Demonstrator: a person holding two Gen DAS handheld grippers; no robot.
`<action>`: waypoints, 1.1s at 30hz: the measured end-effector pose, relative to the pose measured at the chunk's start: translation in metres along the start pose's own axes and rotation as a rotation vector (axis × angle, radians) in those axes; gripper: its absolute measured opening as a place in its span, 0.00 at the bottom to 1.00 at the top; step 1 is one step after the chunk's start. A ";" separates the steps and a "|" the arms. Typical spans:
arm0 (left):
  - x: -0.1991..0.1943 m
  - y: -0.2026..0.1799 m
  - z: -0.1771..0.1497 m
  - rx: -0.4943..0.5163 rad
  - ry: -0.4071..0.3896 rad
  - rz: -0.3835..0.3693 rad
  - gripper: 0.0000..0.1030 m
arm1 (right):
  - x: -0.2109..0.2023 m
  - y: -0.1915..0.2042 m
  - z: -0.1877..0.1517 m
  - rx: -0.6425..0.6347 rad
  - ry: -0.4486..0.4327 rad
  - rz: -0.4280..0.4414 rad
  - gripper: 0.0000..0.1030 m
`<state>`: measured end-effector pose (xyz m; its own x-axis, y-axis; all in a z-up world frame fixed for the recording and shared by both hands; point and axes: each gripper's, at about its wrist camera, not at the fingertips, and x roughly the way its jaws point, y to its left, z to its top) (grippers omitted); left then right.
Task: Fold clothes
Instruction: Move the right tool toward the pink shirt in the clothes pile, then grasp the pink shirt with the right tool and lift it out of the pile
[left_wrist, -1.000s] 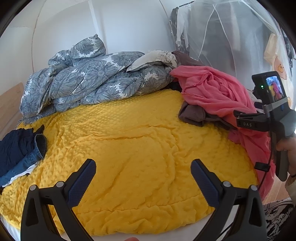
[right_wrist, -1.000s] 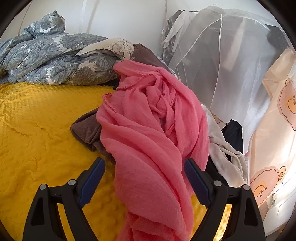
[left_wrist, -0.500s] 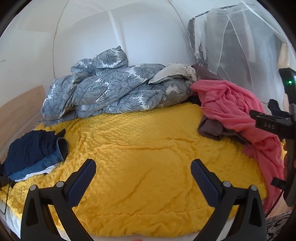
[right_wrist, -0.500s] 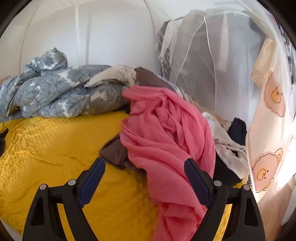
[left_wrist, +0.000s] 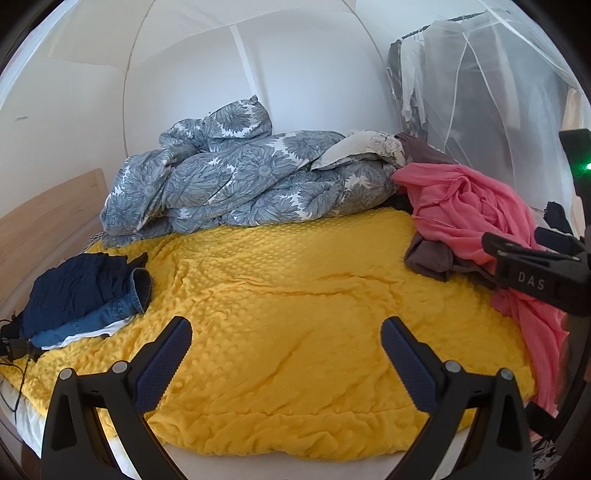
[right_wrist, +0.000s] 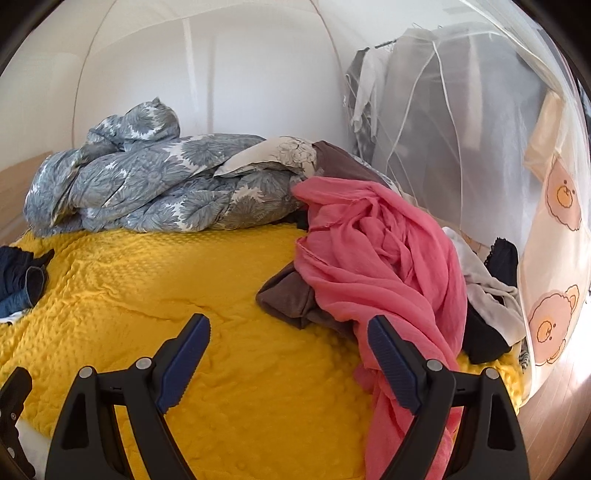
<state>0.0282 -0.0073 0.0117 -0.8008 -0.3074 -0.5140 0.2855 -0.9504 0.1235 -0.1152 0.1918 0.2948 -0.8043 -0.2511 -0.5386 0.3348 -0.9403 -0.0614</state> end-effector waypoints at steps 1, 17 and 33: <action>0.000 0.000 0.000 0.000 0.000 0.000 1.00 | 0.000 0.000 0.000 -0.002 0.000 0.000 0.86; 0.005 -0.002 -0.001 -0.006 0.025 -0.026 1.00 | 0.048 -0.085 0.005 0.072 0.087 -0.158 0.86; 0.009 -0.004 -0.002 -0.014 0.052 -0.058 1.00 | 0.126 -0.131 -0.017 0.151 0.332 -0.091 0.35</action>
<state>0.0210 -0.0066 0.0053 -0.7876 -0.2486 -0.5638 0.2473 -0.9656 0.0803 -0.2521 0.2877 0.2207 -0.6163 -0.1004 -0.7811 0.1735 -0.9848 -0.0103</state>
